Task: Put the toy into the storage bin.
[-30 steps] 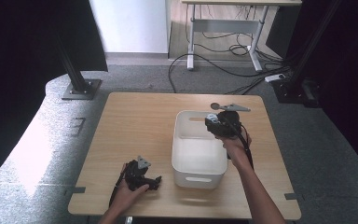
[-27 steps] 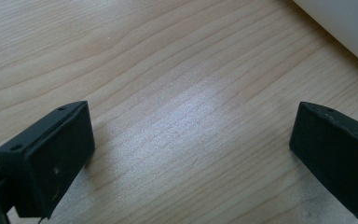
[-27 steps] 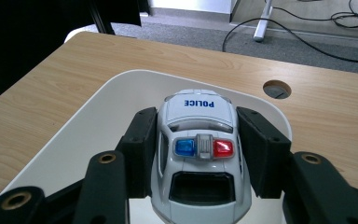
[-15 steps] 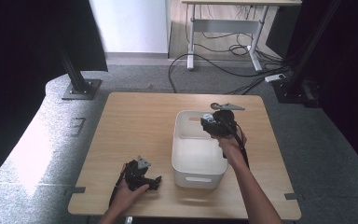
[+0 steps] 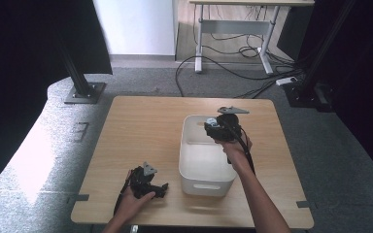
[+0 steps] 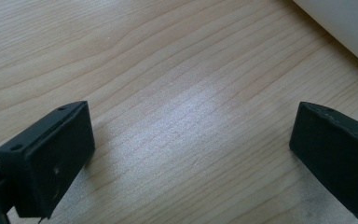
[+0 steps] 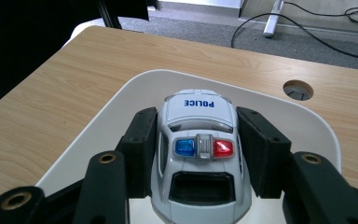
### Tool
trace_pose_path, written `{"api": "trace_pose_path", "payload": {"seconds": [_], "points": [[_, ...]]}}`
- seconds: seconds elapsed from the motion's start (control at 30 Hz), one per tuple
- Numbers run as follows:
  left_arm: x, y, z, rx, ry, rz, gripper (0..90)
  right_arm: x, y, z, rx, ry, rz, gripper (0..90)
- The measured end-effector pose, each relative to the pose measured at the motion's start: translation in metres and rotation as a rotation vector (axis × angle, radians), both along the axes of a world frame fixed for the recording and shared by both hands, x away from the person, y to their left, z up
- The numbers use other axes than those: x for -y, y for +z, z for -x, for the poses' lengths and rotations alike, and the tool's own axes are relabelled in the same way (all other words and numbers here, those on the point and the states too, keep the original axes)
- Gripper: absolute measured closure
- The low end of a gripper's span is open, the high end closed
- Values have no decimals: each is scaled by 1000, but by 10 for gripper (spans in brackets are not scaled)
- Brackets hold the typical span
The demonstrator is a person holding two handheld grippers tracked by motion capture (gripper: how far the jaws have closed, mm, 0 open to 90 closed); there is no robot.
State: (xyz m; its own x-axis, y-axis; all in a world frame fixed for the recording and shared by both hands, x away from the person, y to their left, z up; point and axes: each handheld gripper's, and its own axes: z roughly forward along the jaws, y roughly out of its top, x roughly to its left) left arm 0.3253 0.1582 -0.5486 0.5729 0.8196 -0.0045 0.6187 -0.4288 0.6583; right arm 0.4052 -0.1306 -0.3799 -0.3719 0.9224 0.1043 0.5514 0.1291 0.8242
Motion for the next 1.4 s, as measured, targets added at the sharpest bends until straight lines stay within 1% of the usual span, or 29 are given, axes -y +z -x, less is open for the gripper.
{"api": "trace_pose_path", "payload": {"seconds": [0.43,0.57,0.77,0.97,1.03,1.4], "points": [[0,0,0,0,0,0,0,-9,-1,-4,-9,7,6,502],[0,0,0,0,0,0,0,-12,-2,-7,-15,10,11,502],[0,0,0,0,-1,0,0,-21,-5,-11,-30,13,5,502],[0,0,0,1,0,0,0,-28,-6,-15,-33,22,12,502],[0,0,0,1,0,0,0,-32,-9,-19,-43,23,18,503],[0,0,0,-1,1,2,0,-40,-12,-24,-58,27,28,502]]}}
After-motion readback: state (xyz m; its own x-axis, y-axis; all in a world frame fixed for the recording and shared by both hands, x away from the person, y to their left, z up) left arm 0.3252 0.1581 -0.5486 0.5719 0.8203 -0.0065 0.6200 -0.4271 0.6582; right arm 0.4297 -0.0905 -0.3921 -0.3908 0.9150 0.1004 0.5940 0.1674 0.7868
